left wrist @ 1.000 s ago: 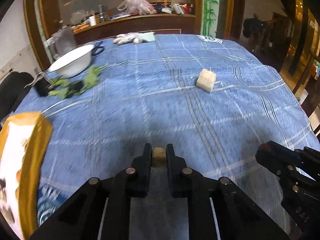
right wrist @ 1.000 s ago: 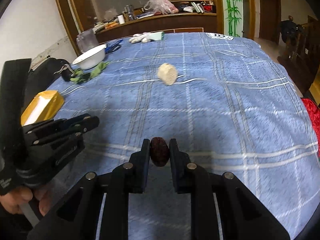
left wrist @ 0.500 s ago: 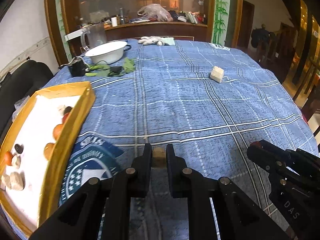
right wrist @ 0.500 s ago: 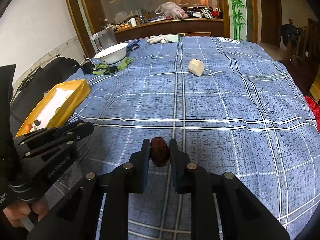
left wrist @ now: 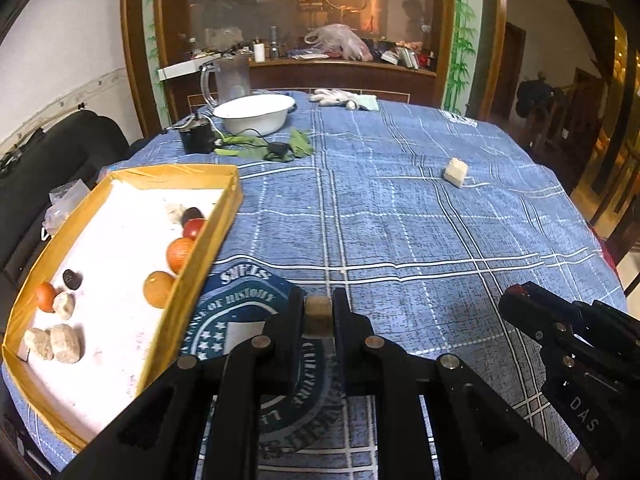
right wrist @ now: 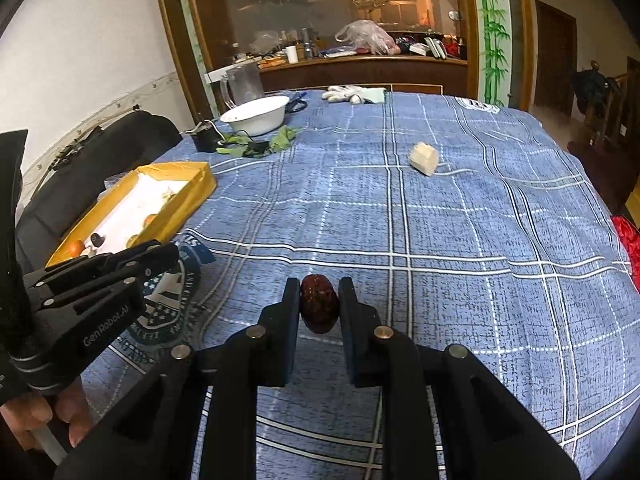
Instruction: Organize fruits
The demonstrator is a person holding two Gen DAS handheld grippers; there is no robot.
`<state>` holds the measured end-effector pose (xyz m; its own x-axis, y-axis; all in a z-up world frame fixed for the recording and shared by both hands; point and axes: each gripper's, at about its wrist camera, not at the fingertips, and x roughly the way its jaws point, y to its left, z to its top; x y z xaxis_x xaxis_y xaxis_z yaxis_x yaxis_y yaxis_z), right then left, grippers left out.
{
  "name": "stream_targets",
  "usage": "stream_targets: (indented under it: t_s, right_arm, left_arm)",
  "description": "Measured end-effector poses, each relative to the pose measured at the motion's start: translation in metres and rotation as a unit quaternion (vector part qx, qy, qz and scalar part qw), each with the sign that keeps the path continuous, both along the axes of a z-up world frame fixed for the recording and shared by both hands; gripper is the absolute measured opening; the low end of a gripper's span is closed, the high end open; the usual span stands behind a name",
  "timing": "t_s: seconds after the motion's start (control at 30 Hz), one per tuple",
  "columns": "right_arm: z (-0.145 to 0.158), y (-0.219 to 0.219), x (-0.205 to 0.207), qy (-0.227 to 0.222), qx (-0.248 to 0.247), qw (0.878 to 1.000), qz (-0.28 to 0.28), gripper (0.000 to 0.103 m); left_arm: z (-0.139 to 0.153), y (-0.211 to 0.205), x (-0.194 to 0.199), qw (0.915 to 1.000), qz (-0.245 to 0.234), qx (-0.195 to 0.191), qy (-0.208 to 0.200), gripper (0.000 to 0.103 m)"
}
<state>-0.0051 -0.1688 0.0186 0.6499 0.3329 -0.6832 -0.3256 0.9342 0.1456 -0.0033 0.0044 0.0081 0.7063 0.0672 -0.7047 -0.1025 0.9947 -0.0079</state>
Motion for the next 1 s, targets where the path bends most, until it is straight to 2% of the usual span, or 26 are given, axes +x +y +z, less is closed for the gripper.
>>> stream_targets:
  t_s: [0.3,0.6,1.0]
  right_arm:
    - [0.014,0.02,-0.003,-0.016,0.002,1.0,0.026,0.021]
    - [0.026,0.072,-0.001,-0.028,0.006,0.996,0.085,0.021]
    - [0.032,0.144,0.005,-0.031,0.0,0.987,0.155,0.021]
  left_arm:
    - [0.011,0.023,-0.014,0.9995,0.031,0.002,-0.011,0.012]
    - [0.023,0.065,-0.026,0.9964,0.082,0.005,-0.021,0.012]
    - [0.021,0.137,-0.034,0.9858,0.167,0.003,-0.015,0.012]
